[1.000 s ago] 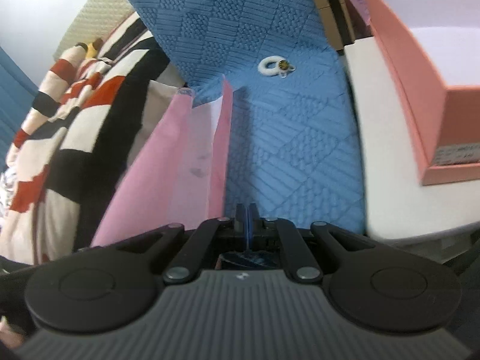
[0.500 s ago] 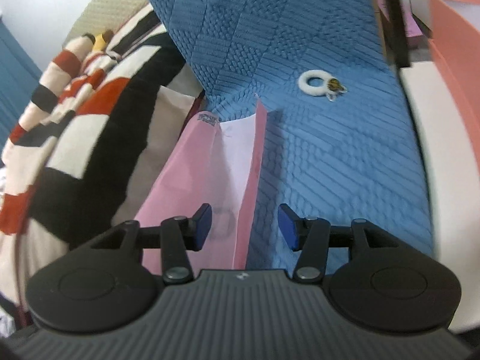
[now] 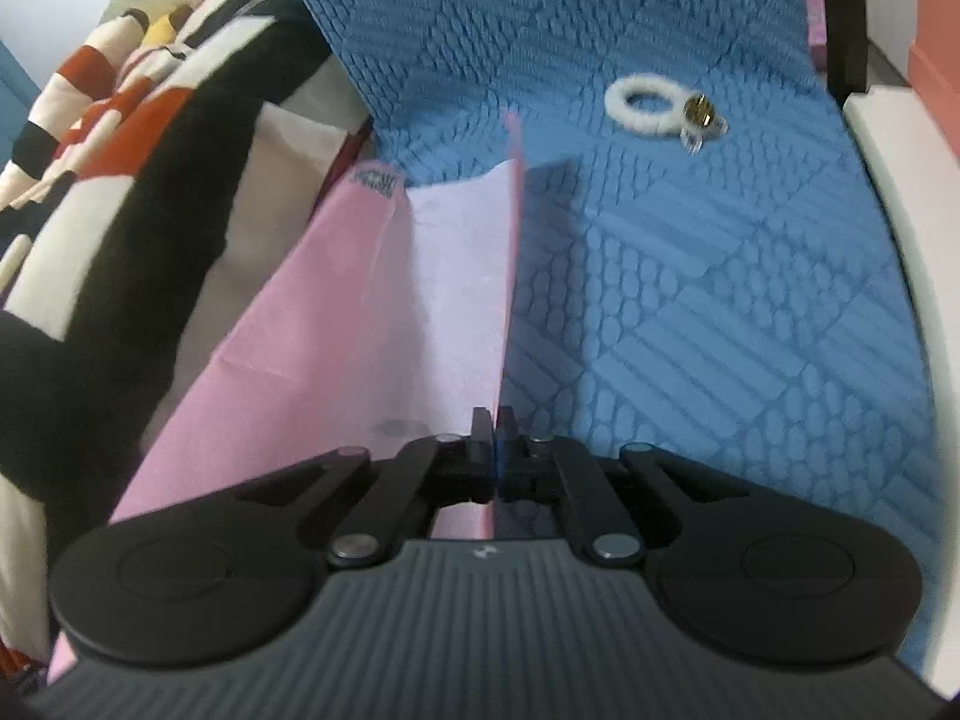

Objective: Organize objects

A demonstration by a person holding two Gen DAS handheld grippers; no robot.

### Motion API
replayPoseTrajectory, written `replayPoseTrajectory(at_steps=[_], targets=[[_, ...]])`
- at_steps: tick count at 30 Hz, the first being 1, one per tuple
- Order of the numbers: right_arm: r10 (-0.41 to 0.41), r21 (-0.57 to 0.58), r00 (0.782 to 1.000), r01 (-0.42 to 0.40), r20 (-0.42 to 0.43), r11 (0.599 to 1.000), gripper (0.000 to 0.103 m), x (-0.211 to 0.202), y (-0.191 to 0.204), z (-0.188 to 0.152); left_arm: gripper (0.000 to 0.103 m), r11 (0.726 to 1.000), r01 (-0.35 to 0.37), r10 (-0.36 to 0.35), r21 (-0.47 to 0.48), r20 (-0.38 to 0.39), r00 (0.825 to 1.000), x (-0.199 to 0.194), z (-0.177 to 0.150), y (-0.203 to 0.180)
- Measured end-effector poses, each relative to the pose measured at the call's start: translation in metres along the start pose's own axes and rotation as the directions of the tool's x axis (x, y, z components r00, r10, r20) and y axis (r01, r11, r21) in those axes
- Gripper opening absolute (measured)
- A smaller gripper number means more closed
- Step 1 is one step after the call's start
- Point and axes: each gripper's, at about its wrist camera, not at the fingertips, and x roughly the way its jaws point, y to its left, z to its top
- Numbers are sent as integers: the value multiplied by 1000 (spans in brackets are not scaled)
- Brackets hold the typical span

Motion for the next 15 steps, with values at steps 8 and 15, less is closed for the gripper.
replayPoseTrajectory(at_steps=[8,15], targets=[[-30,-48,997,34,65,998,3,-36,-16,4,103,1000,-24,25,-7,28,999,0,-1,-1],[-57,-50,992,63,111,997,3,-54,-31,10,103,997,-47,44,58,41,998,17,11,-3]])
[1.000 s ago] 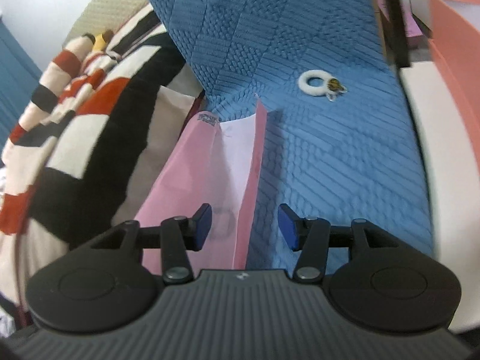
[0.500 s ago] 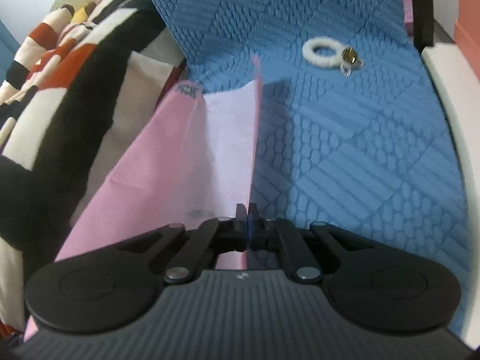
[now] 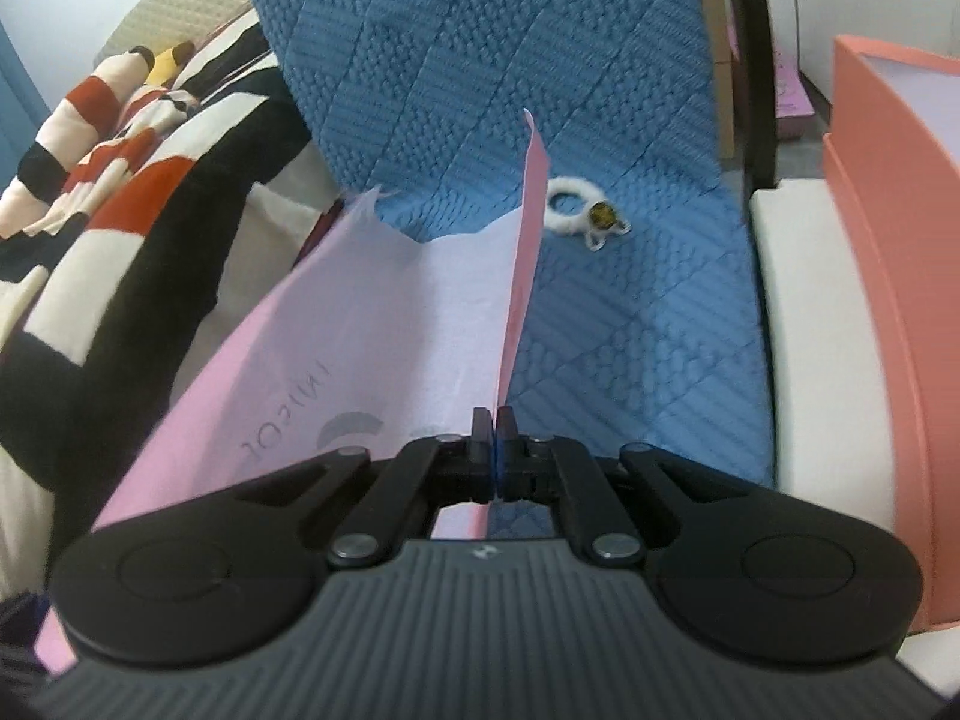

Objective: Organize objects

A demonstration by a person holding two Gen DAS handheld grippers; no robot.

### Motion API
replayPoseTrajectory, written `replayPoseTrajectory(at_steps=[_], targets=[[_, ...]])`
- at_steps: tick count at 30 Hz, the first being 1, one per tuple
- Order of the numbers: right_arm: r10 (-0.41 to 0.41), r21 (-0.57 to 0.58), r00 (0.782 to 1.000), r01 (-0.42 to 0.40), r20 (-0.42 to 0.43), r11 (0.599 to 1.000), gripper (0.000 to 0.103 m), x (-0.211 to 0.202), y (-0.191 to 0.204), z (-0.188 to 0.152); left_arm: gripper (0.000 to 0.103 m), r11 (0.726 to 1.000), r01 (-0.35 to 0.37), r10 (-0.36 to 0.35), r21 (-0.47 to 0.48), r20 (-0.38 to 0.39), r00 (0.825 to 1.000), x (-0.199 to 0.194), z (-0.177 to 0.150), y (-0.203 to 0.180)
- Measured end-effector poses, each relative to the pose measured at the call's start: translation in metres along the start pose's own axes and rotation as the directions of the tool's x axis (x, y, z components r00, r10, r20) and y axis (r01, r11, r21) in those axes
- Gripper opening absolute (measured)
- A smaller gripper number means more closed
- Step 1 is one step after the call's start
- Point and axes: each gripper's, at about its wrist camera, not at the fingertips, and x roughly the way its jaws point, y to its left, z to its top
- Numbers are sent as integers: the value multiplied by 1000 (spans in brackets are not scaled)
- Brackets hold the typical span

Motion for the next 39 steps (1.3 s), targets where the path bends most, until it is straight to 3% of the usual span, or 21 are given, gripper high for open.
replayPoseTrajectory(at_steps=[8,15,19,28,32,35,39], targets=[[-50,-42,996,53,71,998,3,-12,-12,2,103,992,-63,65,110,-8,998,40,9,-6],[-21,1,995,21,93,1000,3,-12,-34,-12,103,976,-91,98,197,-25,995,73,7,-19],[-1,39,997,-2,76,999,3,-6,-43,-17,103,953,-159,164,258,4,986,84,6,-28],[20,42,999,-22,42,999,4,10,-54,-15,103,916,-257,263,308,21,964,108,14,-24],[-30,2,998,30,48,1000,3,10,-52,-15,103,910,-283,290,303,22,957,108,17,-20],[-48,18,998,47,44,999,3,12,-58,-12,103,891,-343,344,297,53,938,103,23,-16],[-74,-2,997,74,24,997,3,19,-60,-7,103,903,-348,352,253,33,935,100,31,-4]])
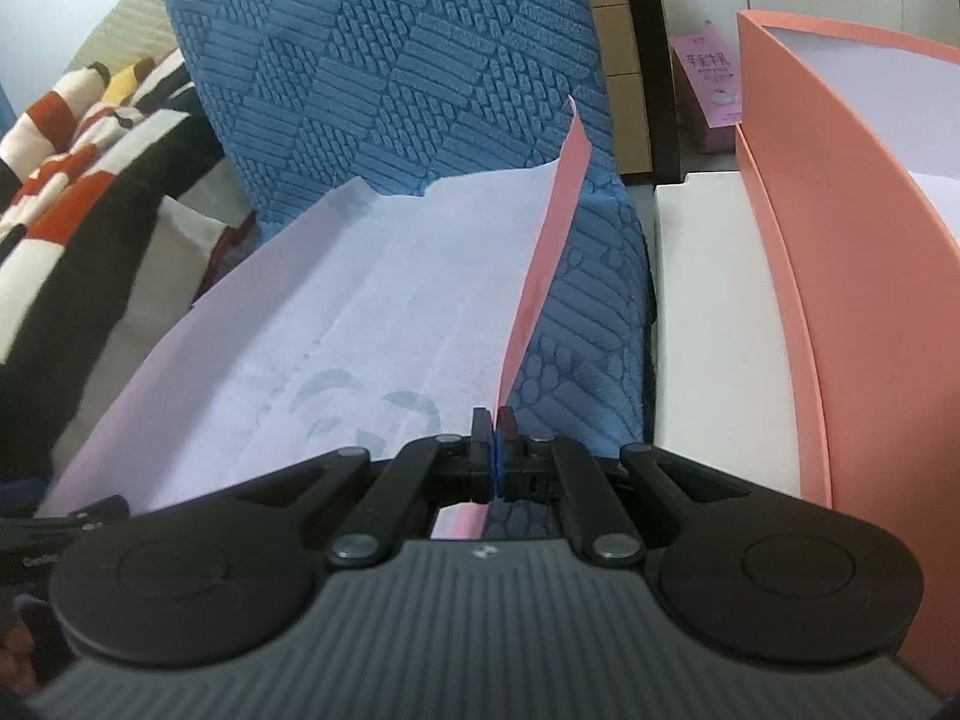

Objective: Organize objects

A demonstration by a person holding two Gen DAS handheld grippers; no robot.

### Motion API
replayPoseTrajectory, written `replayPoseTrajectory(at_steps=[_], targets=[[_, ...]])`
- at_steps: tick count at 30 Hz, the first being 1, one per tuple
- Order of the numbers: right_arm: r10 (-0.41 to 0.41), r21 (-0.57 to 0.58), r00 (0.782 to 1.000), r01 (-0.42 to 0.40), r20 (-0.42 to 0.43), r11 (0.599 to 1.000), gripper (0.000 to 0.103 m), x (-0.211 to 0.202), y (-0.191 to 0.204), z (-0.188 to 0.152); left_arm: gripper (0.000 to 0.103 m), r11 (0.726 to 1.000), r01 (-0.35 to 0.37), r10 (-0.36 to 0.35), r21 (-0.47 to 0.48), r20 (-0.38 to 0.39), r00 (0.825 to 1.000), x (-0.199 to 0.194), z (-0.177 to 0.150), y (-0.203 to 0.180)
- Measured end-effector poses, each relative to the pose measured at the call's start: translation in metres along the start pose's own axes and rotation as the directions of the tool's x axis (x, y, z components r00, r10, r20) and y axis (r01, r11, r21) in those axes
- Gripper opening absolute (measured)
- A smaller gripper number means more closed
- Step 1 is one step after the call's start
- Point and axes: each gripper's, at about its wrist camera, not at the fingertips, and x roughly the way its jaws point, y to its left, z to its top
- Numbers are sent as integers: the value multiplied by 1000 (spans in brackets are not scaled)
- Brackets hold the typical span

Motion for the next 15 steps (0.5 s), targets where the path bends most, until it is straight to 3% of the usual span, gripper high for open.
replayPoseTrajectory(at_steps=[5,9,11,15], targets=[[6,5,999,-6,-36,1000,3,11,-4,7,103,990,-73,76,117,-23,997,13,0,-16],[29,31,997,-27,-68,999,4,16,-9,9,95,981,-101,103,164,-5,995,17,6,-23],[48,48,995,-44,-85,998,4,18,-12,9,88,977,-100,106,190,-21,994,18,12,-26],[96,97,990,-86,-106,992,4,21,-19,12,88,983,-29,35,183,-28,999,1,21,-25]])
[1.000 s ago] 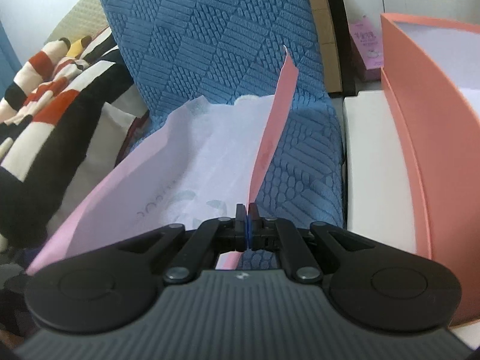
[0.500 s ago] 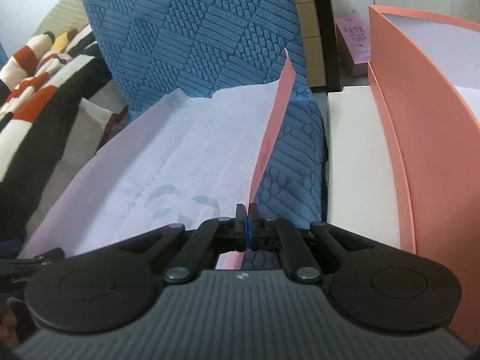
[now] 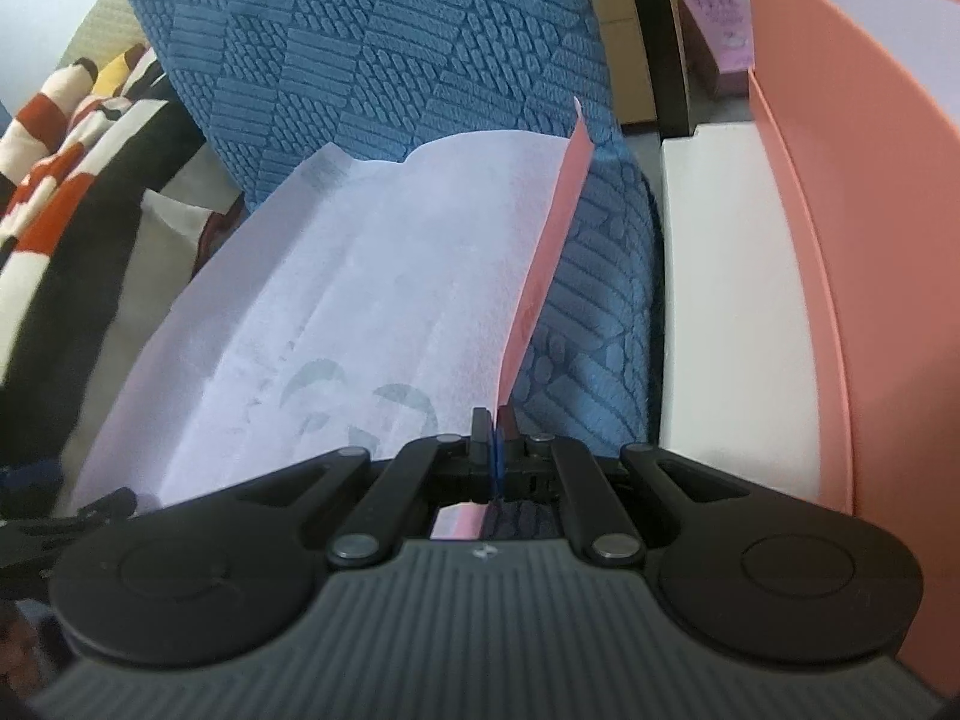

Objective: Organize objects

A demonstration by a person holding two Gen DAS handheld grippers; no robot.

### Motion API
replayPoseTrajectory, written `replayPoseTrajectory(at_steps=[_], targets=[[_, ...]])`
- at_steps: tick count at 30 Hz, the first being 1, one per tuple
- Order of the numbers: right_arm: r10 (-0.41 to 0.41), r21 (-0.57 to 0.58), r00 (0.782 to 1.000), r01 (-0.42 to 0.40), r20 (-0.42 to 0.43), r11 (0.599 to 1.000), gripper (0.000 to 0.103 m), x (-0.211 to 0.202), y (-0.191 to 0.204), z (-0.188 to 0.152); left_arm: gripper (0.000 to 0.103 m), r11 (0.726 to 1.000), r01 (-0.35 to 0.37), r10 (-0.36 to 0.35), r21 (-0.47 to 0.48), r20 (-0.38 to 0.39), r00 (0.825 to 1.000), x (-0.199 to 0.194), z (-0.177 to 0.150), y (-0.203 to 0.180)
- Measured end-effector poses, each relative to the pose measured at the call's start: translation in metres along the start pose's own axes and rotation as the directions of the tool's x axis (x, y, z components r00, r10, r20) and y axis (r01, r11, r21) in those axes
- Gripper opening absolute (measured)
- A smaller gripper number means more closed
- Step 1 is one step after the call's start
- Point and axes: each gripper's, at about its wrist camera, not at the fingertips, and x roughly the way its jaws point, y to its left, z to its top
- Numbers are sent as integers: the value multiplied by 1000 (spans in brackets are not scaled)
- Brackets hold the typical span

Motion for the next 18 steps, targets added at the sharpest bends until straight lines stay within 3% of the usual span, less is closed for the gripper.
replayPoseTrajectory(at_steps=[7,11,16,18], targets=[[44,16,999,-43,-10,999,4,0,6,5,88,985,137,-131,-102,58,990,-60,9,22],[50,36,999,-50,-15,998,4,3,5,10,78,971,203,-190,-129,106,976,-97,19,28],[66,75,997,-64,-29,995,4,5,3,9,61,927,348,-330,-137,139,934,-129,36,20],[70,83,997,-67,-35,994,4,5,4,9,52,897,423,-407,-130,135,903,-133,41,11]])
